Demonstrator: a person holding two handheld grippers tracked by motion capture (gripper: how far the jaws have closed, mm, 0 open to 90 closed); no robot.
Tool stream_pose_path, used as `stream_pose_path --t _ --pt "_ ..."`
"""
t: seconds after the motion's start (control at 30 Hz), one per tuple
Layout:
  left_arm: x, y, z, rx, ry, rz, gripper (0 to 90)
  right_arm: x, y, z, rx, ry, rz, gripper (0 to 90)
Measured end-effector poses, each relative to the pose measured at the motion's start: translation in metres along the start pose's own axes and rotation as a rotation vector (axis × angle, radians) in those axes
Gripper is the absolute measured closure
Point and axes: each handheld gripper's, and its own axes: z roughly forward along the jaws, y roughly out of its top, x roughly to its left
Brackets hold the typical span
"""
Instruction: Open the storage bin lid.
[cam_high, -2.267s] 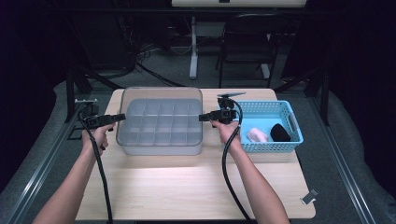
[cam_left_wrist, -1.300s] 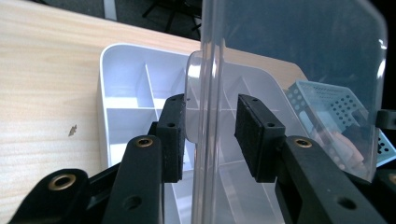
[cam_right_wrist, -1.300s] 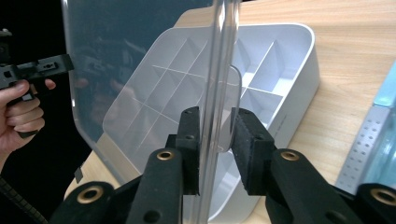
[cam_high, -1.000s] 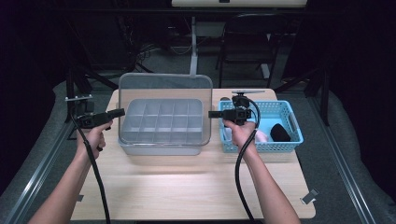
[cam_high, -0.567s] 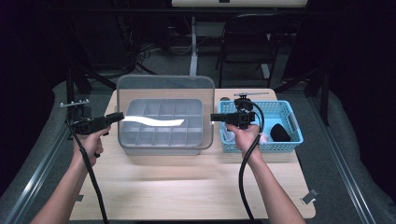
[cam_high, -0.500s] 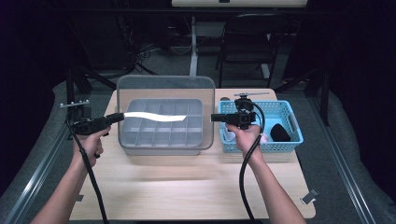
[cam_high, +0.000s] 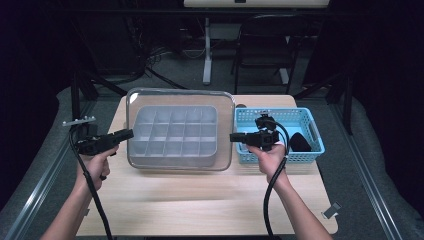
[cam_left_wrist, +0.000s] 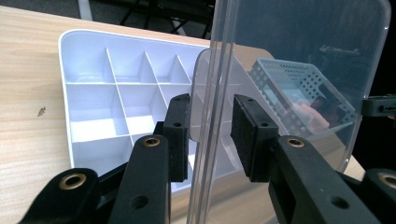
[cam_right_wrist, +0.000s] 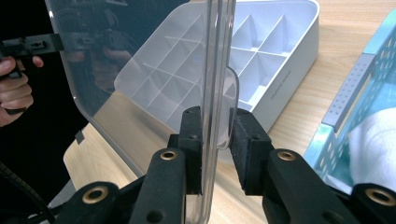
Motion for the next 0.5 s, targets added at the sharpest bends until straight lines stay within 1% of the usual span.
stream_pose_path --t 0.03,0.1,0.13,0.2,0.37,0.4,0.5 --pt "-0.001 -0.001 -0.001 0.006 0.000 0.006 68.2 0.000 -0.001 0.000 0.001 0.000 -0.009 74.9" --pt "-0.003 -0.003 -0.002 0.004 -0.006 0.008 68.3 -0.001 -0.002 -0.002 -0.002 0.005 -0.012 75.0" --pt "-0.004 -0.004 -0.003 0.010 -0.007 0.017 68.5 -0.001 -0.003 -0.003 -0.009 0.009 -0.010 75.0" --pt "-0.006 -0.006 -0.006 0.013 -0.003 0.032 68.6 0.000 -0.006 -0.005 -0.003 0.013 -0.014 75.0" --pt "-0.007 -0.009 -0.009 0.015 -0.006 0.034 68.6 0.003 -0.010 -0.006 0.001 0.013 -0.028 75.1" --pt "-0.008 -0.010 -0.010 0.015 -0.008 0.028 68.6 0.004 -0.011 -0.007 -0.005 0.016 -0.025 75.1" --pt "-0.009 -0.014 -0.013 0.015 -0.012 0.030 68.7 0.006 -0.014 -0.009 -0.010 0.018 -0.032 75.2"
